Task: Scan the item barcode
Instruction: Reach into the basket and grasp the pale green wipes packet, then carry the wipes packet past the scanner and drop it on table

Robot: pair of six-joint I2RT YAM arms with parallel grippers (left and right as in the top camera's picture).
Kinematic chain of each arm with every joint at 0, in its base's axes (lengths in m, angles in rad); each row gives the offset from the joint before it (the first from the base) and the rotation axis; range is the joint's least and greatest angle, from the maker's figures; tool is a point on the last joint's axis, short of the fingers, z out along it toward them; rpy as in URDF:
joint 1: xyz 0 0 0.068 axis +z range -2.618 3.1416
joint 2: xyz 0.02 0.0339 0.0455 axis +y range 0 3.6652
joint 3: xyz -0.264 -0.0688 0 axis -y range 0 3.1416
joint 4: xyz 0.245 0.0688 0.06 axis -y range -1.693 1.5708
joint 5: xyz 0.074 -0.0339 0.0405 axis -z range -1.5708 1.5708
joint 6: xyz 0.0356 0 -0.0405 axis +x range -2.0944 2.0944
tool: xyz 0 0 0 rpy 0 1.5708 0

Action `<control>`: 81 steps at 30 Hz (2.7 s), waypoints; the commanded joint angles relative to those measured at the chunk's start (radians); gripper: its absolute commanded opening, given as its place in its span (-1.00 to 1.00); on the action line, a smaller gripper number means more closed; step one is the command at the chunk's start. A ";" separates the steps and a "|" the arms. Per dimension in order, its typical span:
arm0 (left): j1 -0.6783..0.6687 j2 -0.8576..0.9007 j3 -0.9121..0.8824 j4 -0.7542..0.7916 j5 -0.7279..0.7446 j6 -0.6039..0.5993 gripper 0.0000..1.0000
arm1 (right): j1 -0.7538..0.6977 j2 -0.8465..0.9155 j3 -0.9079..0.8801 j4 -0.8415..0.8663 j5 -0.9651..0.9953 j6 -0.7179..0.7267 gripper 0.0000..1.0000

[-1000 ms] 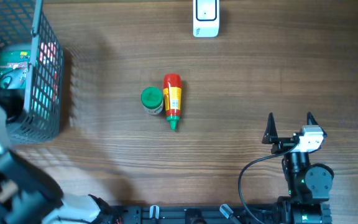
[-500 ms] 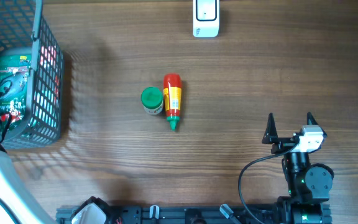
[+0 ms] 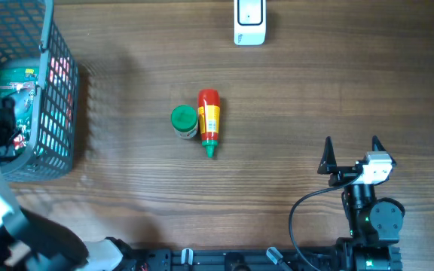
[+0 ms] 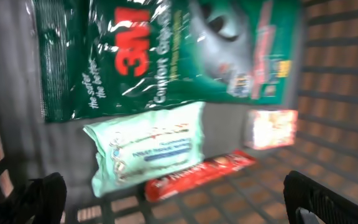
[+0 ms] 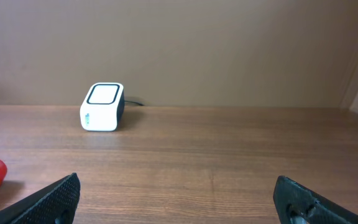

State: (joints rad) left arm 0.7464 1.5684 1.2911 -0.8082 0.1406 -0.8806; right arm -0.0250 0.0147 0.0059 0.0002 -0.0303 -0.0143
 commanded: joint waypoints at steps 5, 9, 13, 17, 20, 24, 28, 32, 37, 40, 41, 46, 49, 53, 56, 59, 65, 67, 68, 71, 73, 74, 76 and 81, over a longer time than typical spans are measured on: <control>-0.033 0.147 -0.001 -0.013 0.038 -0.028 1.00 | 0.006 -0.005 0.000 0.002 -0.016 -0.011 1.00; -0.066 0.199 -0.001 -0.025 0.038 -0.028 1.00 | 0.006 -0.005 0.000 0.002 -0.016 -0.012 1.00; -0.097 0.251 -0.003 -0.034 0.018 -0.028 1.00 | 0.006 -0.005 0.000 0.002 -0.016 -0.012 1.00; -0.120 0.322 -0.005 -0.026 0.018 -0.027 1.00 | 0.006 -0.005 0.000 0.002 -0.016 -0.011 1.00; -0.145 0.394 -0.005 -0.010 0.018 -0.016 1.00 | 0.006 -0.005 0.000 0.002 -0.016 -0.012 1.00; -0.169 0.480 -0.005 -0.012 0.015 -0.002 0.22 | 0.006 -0.005 0.000 0.002 -0.016 -0.012 1.00; -0.175 0.507 -0.009 -0.012 -0.036 0.014 -0.92 | 0.006 -0.005 0.000 0.002 -0.016 -0.012 1.00; -0.151 0.455 0.003 -0.016 -0.067 0.014 -0.92 | 0.006 -0.005 0.000 0.002 -0.016 -0.012 1.00; -0.090 0.338 0.066 -0.059 -0.067 0.014 -0.92 | 0.006 -0.005 0.000 0.002 -0.016 -0.012 1.00; -0.043 0.255 0.121 -0.098 -0.067 0.014 -0.92 | 0.006 -0.005 0.000 0.002 -0.016 -0.012 1.00; -0.026 0.227 0.137 -0.111 -0.067 0.014 -0.92 | 0.006 -0.005 0.000 0.002 -0.016 -0.012 1.00; 0.051 0.085 0.170 -0.126 -0.042 0.014 -0.92 | 0.006 -0.005 0.000 0.002 -0.016 -0.012 1.00; 0.086 -0.005 0.170 -0.105 0.058 0.013 -0.92 | 0.006 -0.005 0.000 0.002 -0.016 -0.012 1.00; 0.104 -0.114 0.170 -0.015 0.256 0.013 -0.92 | 0.006 -0.005 0.000 0.002 -0.016 -0.012 1.00; 0.095 -0.183 0.170 0.055 0.399 0.014 -0.92 | 0.006 -0.005 0.000 0.002 -0.016 -0.012 1.00; 0.061 -0.243 0.170 0.101 0.546 0.014 -0.92 | 0.006 -0.005 0.000 0.002 -0.016 -0.012 1.00; -0.191 -0.321 0.170 0.096 0.681 0.246 -0.92 | 0.006 -0.005 0.000 0.002 -0.016 -0.012 1.00; -0.298 -0.327 0.170 0.083 0.680 0.364 -0.92 | 0.006 -0.005 0.000 0.002 -0.016 -0.012 1.00; -0.363 -0.327 0.170 0.072 0.672 0.428 -0.92 | 0.006 -0.005 0.000 0.002 -0.016 -0.011 1.00; -0.589 -0.317 0.166 0.011 0.488 0.527 -0.92 | 0.006 -0.005 0.000 0.002 -0.016 -0.012 1.00; -0.711 -0.301 0.166 -0.037 0.307 0.534 -0.92 | 0.006 -0.005 0.000 0.002 -0.016 -0.012 1.00; -0.797 -0.282 0.166 -0.079 0.174 0.533 -0.92 | 0.006 -0.005 0.000 0.002 -0.016 -0.012 1.00; -0.898 -0.246 0.166 -0.133 0.038 0.533 -0.92 | 0.006 -0.005 0.000 0.002 -0.016 -0.012 1.00; -1.066 -0.139 0.132 -0.184 -0.193 0.402 -0.92 | 0.006 -0.005 0.000 0.002 -0.016 -0.012 1.00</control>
State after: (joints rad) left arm -0.2340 1.3613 1.4452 -0.9909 0.2379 -0.3988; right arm -0.0250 0.0147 0.0059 0.0002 -0.0303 -0.0143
